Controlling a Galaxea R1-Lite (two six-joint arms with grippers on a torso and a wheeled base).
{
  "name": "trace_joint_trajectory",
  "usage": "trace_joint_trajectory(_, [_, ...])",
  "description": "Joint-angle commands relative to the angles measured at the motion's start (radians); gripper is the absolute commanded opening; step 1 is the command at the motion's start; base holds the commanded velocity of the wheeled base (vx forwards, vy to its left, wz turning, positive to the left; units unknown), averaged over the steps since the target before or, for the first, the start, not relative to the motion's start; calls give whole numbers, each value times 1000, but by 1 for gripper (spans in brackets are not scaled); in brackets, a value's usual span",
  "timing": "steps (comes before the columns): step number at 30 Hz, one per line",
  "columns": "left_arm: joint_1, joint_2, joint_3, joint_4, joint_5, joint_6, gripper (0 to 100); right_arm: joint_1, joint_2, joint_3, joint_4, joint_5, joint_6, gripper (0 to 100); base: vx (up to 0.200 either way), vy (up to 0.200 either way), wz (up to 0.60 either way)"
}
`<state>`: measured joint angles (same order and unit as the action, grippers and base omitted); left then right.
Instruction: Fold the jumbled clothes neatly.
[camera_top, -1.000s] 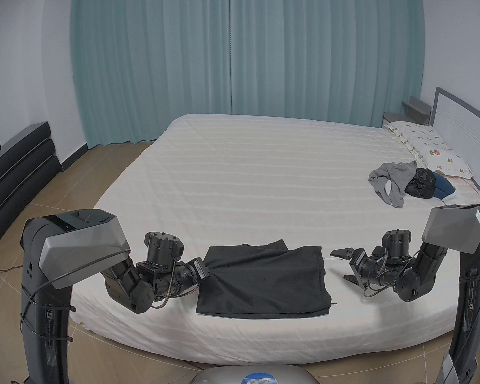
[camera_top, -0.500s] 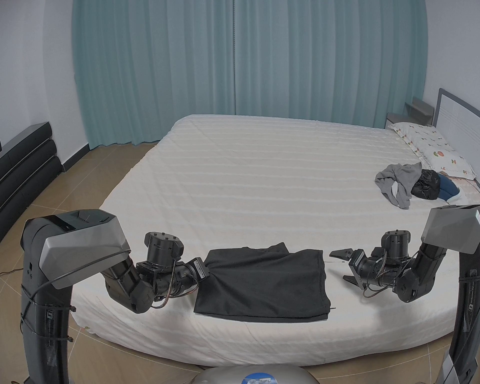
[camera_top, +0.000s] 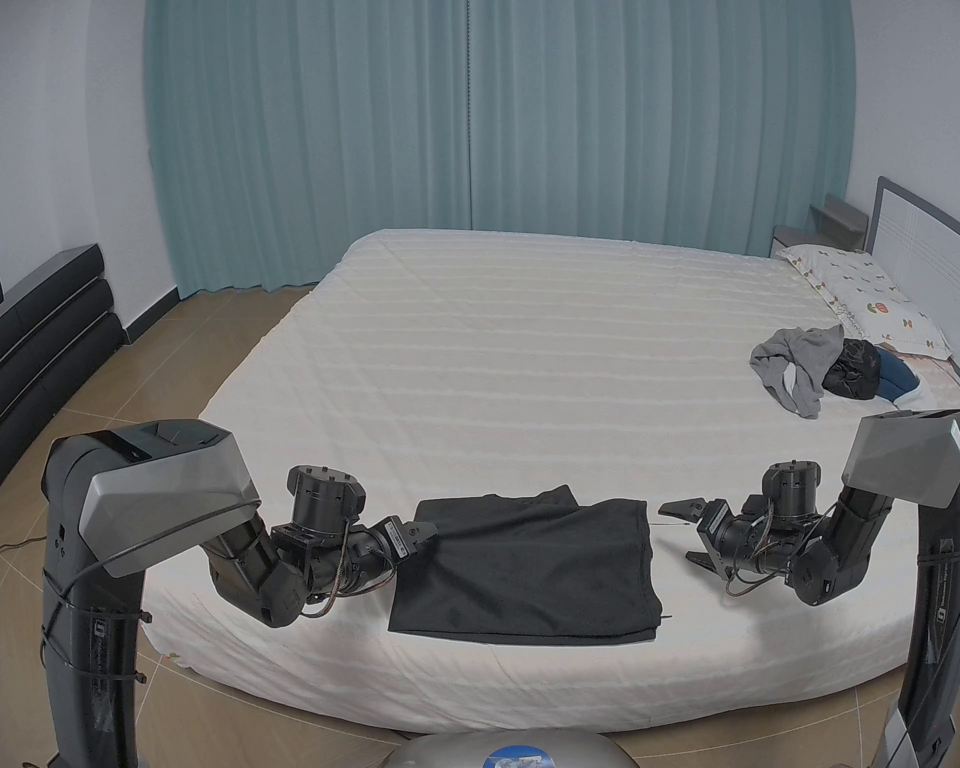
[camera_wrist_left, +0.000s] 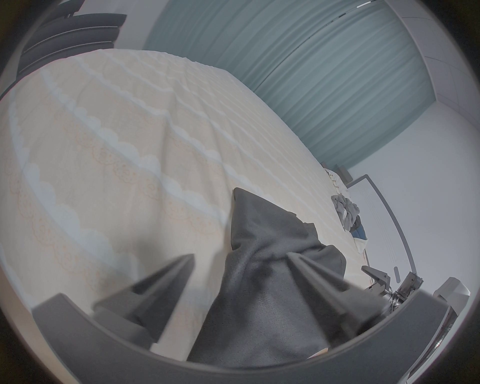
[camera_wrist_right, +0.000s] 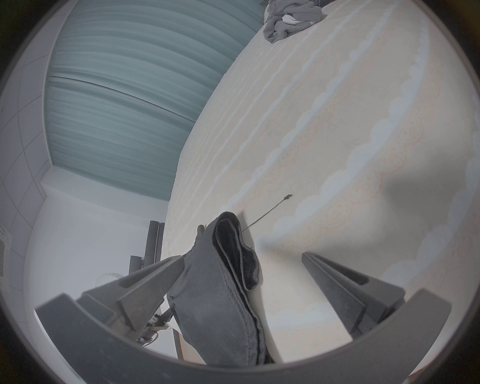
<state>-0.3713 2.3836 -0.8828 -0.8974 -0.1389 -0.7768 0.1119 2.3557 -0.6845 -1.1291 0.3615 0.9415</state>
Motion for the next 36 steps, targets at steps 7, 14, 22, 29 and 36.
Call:
trace_joint_trajectory(7, [23,-72,57,0,7,-44,100,-3,16,-9,-4,-1,-7,100,0,0,0])
trace_joint_trajectory(14, [100,-227,107,0,131,-87,100,15,-30,39,-3,-96,-50,100,0,0,0])
trace_joint_trajectory(22, [166,-560,242,12,148,-24,100,2,-314,128,5,-279,-161,100,0,0,0])
trace_joint_trajectory(29, [209,-874,369,43,176,139,100,-15,-711,333,0,-280,-429,100,0,0,0])
trace_joint_trajectory(36, [279,-1212,446,238,191,369,100,-86,-1072,537,9,-265,-708,100,0,0,0])
